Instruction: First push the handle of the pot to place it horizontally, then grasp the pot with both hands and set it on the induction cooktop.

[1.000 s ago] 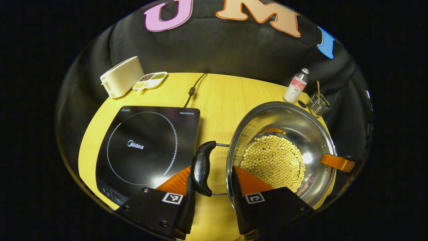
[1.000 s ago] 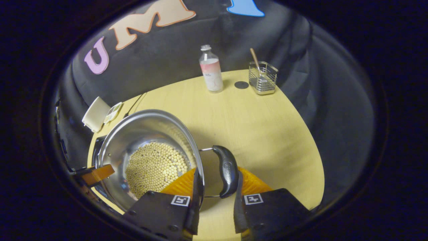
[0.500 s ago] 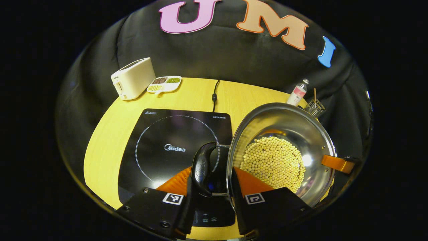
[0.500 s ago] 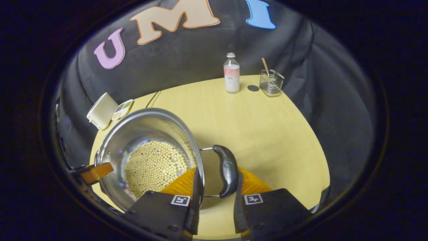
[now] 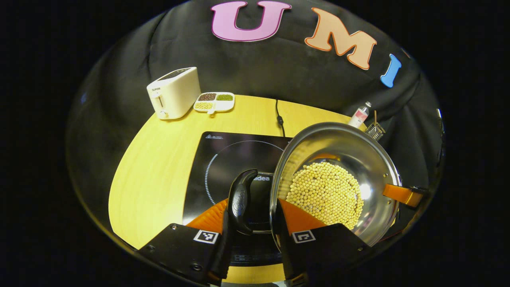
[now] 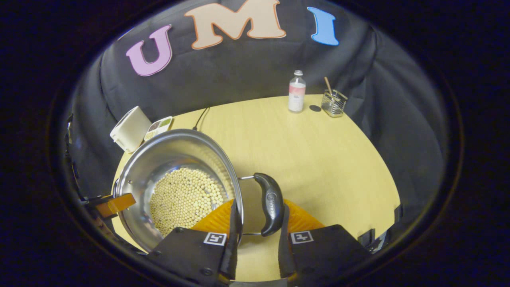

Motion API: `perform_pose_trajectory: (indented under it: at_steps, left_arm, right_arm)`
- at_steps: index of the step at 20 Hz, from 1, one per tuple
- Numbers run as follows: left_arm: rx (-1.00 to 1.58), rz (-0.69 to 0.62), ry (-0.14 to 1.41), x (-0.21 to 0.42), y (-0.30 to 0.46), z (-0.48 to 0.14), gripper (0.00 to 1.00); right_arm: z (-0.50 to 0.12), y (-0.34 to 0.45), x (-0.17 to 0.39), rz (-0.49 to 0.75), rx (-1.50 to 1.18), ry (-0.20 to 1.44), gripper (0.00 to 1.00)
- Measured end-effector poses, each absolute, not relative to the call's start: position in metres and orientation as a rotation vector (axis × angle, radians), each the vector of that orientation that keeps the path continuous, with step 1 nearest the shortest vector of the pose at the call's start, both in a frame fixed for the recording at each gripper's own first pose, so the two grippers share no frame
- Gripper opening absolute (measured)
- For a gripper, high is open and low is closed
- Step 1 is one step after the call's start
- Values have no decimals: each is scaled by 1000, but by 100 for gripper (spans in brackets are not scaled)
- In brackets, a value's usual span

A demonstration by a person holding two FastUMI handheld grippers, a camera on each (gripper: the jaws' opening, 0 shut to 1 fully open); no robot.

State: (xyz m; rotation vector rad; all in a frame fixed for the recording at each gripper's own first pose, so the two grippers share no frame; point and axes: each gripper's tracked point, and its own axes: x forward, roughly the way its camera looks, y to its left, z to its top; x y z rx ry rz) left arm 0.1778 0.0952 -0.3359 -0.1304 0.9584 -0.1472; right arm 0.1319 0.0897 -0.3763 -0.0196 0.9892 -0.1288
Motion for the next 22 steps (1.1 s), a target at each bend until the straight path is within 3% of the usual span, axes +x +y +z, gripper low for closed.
perform_pose_trajectory:
  at_steps: [5,6,7,10,11,12,13,14,17,18,19,22]
  left_arm:
    - [-128,-116,963,184,128,-338,53]
    - [-125,-104,965,187,136,-340,53]
    - [-120,-92,971,189,143,-344,52]
    - [-110,-63,983,196,160,-348,52]
    - [-103,-54,990,197,166,-349,52]
    - [-95,-45,991,200,174,-349,52]
    - [-84,-41,991,203,181,-351,52]
    - [-73,-44,991,208,188,-352,52]
    - [-78,-73,996,215,200,-359,52]
    - [-88,-82,1000,216,204,-361,52]
    - [-96,-91,1003,218,207,-363,52]
    - [-104,-133,1034,221,211,-376,52]
  right_arm:
    - [-390,128,141,-92,-21,1001,43]
    - [-395,134,145,-79,-14,1009,37]
    - [-400,142,147,-69,-5,1022,43]
    - [-411,161,157,-35,5,1037,43]
    - [-415,168,160,-22,14,1038,37]
    - [-419,175,163,-15,27,1043,43]
    - [-425,182,163,-12,37,1052,43]
    - [-429,189,164,-14,41,1059,37]
    - [-430,199,163,-37,18,1059,37]
    - [-429,202,163,-48,10,1058,43]
    - [-429,207,164,-61,2,1055,37]
    - [-432,217,159,-98,-34,1060,36]
